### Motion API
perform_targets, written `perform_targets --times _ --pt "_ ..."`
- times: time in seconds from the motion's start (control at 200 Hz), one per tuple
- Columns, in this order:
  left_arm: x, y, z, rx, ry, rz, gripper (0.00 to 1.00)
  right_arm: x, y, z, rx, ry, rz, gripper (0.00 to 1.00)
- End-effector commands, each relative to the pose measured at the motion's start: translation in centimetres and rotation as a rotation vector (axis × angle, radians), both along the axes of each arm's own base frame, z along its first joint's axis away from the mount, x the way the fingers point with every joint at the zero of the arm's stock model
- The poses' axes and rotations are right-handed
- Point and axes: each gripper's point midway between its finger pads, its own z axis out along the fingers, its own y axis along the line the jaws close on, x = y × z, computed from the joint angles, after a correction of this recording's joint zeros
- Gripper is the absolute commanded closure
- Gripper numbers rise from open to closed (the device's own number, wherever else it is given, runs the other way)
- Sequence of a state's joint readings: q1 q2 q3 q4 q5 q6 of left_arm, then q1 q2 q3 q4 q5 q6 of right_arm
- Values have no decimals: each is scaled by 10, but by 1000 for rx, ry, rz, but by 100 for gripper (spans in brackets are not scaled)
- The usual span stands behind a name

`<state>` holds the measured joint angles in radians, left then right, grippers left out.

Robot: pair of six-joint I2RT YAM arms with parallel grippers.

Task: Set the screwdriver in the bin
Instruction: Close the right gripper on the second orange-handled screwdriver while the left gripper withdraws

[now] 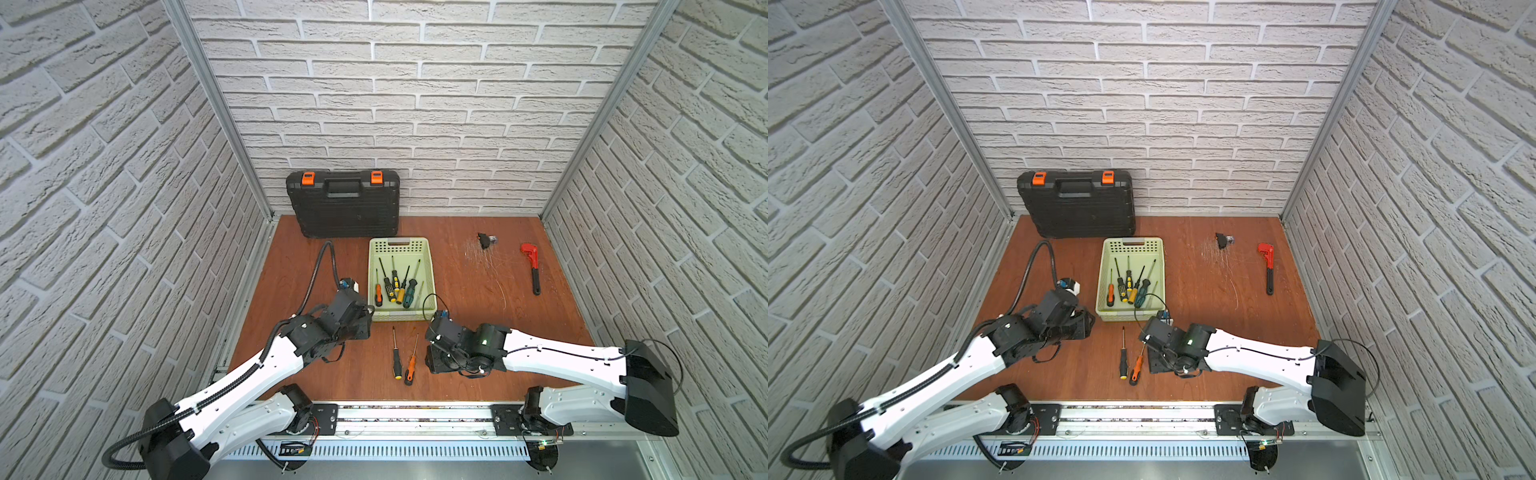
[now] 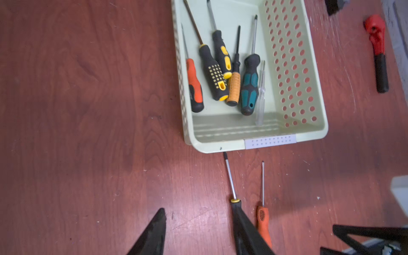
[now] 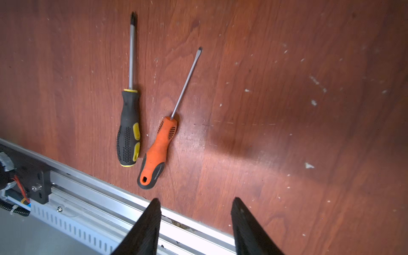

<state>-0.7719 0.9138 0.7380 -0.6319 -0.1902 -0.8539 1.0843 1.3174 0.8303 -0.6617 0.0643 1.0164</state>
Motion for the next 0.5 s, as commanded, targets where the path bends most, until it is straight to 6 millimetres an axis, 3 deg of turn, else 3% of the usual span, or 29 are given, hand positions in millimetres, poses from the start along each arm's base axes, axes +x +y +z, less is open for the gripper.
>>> perform_targets --times 0.0,0.18,0.495 --pt "2 17 2 -10 -44 107 49 1 33 6 72 12 -50 43" --pt "-2 25 -2 -12 -42 129 47 2 58 -5 42 47 -37 37" --pt "-4 26 2 -25 -59 107 47 10 56 -23 -78 32 -22 37"
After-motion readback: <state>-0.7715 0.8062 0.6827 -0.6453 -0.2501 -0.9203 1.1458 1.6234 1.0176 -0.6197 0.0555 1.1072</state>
